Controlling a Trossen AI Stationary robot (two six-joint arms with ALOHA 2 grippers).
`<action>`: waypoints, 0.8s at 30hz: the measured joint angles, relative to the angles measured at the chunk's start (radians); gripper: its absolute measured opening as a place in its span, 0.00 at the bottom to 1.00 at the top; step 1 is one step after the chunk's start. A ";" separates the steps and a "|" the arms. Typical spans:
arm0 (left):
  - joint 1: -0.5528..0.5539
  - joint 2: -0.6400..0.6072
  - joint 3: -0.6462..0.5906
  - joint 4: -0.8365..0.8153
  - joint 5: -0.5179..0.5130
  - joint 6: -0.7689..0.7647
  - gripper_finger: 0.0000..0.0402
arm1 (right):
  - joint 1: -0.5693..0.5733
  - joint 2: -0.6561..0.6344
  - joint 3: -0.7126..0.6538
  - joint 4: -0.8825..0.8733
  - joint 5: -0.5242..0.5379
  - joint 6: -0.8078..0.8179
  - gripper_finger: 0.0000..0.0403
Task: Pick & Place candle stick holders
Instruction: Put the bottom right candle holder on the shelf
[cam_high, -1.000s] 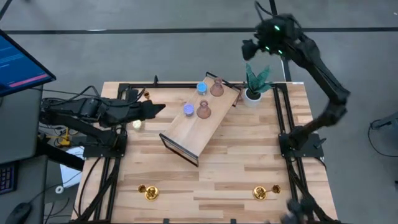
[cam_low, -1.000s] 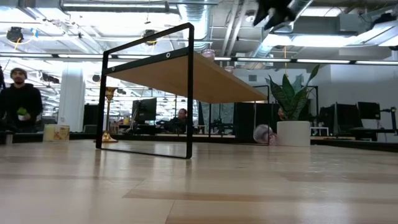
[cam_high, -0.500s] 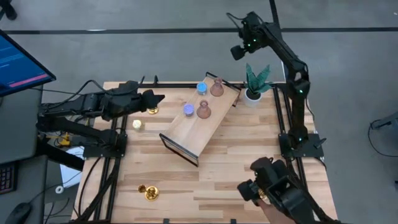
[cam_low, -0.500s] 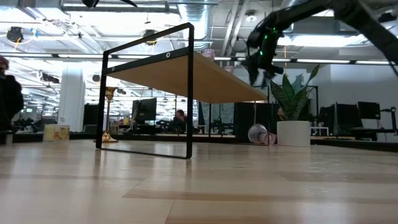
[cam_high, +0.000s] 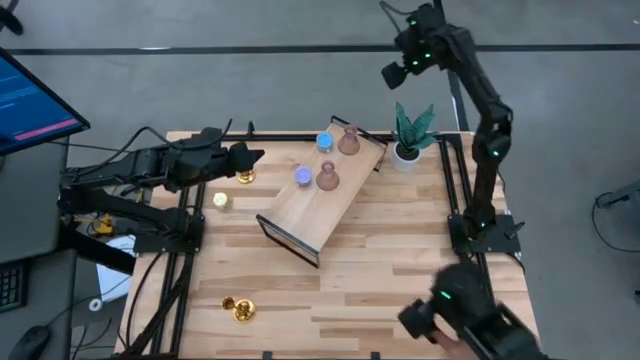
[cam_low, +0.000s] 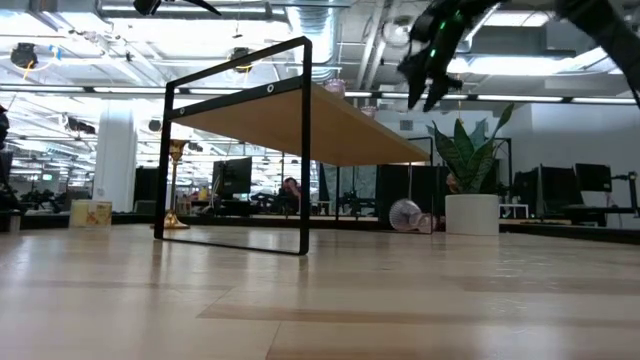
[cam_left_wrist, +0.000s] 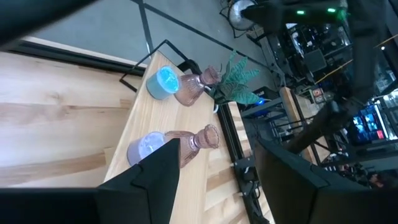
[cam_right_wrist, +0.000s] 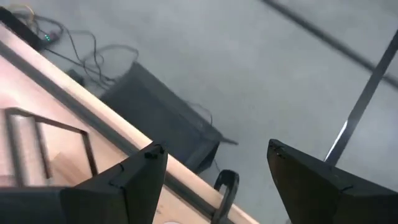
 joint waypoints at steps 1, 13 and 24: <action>0.000 0.000 0.000 0.000 0.000 0.000 0.51 | 0.000 -0.028 -0.001 -0.001 -0.002 -0.007 0.66; 0.000 0.000 0.000 0.000 0.019 0.026 0.51 | -0.001 -0.338 0.000 -0.207 0.006 0.040 0.66; -0.002 0.000 0.000 0.001 0.042 0.069 0.51 | 0.193 -0.686 -0.296 -0.299 -0.069 0.338 0.66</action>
